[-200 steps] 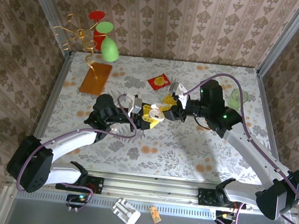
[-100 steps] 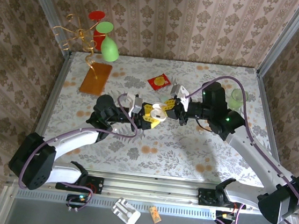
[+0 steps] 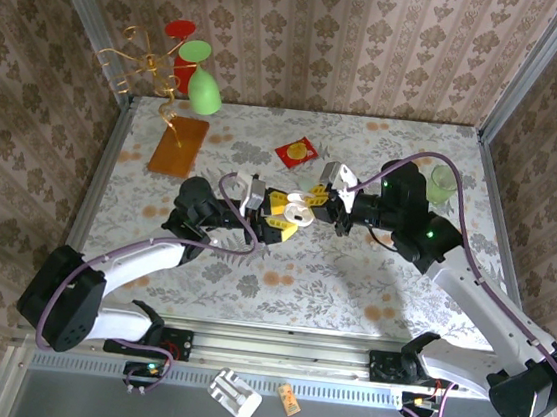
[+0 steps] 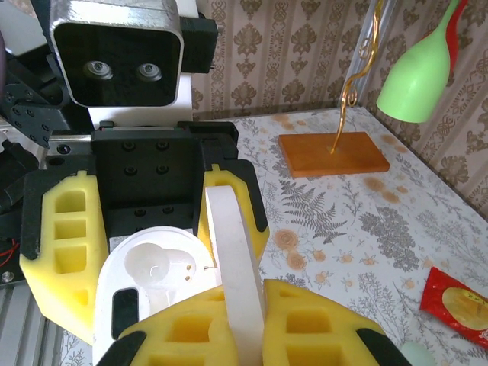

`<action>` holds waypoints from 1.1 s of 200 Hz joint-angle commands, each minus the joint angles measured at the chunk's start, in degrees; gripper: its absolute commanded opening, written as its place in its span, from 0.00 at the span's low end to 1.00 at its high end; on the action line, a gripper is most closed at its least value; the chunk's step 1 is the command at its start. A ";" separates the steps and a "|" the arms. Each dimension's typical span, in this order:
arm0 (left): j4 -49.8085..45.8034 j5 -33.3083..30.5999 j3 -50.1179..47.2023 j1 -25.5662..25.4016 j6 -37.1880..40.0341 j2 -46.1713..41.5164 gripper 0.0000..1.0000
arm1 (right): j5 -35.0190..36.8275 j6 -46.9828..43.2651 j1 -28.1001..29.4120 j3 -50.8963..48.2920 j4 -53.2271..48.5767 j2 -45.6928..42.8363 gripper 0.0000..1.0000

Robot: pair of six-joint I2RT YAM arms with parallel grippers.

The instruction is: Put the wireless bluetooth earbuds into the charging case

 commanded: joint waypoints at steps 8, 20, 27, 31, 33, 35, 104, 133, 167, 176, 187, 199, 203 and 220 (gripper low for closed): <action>2.40 -0.71 1.47 -0.32 -1.32 0.66 0.51 | 0.29 -0.97 0.90 -0.17 1.36 -0.41 0.01; 2.58 -0.53 1.38 -0.34 -0.89 0.66 0.52 | 0.15 -0.87 1.06 0.17 1.11 -0.14 0.01; 2.66 -0.34 1.38 -0.37 -0.52 0.66 0.53 | 0.11 -0.93 1.14 0.38 0.91 0.09 0.01; 2.73 -0.33 1.34 -0.40 -0.36 0.66 0.53 | 0.06 -0.89 1.20 0.50 0.76 0.24 0.01; 2.68 -0.33 1.37 -0.42 -0.28 0.66 0.53 | 0.02 -0.95 1.19 0.58 0.67 0.29 0.01; 2.67 -0.24 1.38 -0.36 -0.26 0.66 0.53 | 0.01 -0.94 1.25 0.64 0.59 0.35 0.01; 3.62 0.30 1.30 -0.42 0.33 0.75 0.51 | -0.14 -0.88 1.54 1.46 -0.07 1.54 0.01; 3.58 0.30 1.12 -0.44 0.30 0.84 0.47 | 0.19 -0.64 1.54 1.46 0.22 1.18 0.01; 3.81 0.34 0.77 -0.43 1.27 0.93 0.55 | -0.67 1.28 1.45 1.44 0.92 0.66 0.00; 3.99 0.56 0.62 -0.44 1.55 0.89 0.60 | -0.69 1.87 1.45 1.65 0.83 0.73 0.01; 4.20 0.80 0.42 -0.49 1.75 0.84 0.62 | -0.78 2.57 1.32 1.87 0.61 0.83 0.00; 4.32 1.08 0.33 -0.46 2.05 0.77 0.64 | -0.86 3.25 1.13 2.18 0.13 1.05 0.01; 4.30 1.16 0.33 -0.47 2.12 0.75 0.65 | -0.90 3.45 1.03 2.37 -0.04 1.22 0.00; 4.43 1.34 0.15 -0.52 2.49 0.61 0.65 | -0.78 4.68 0.75 2.74 -0.23 1.53 0.00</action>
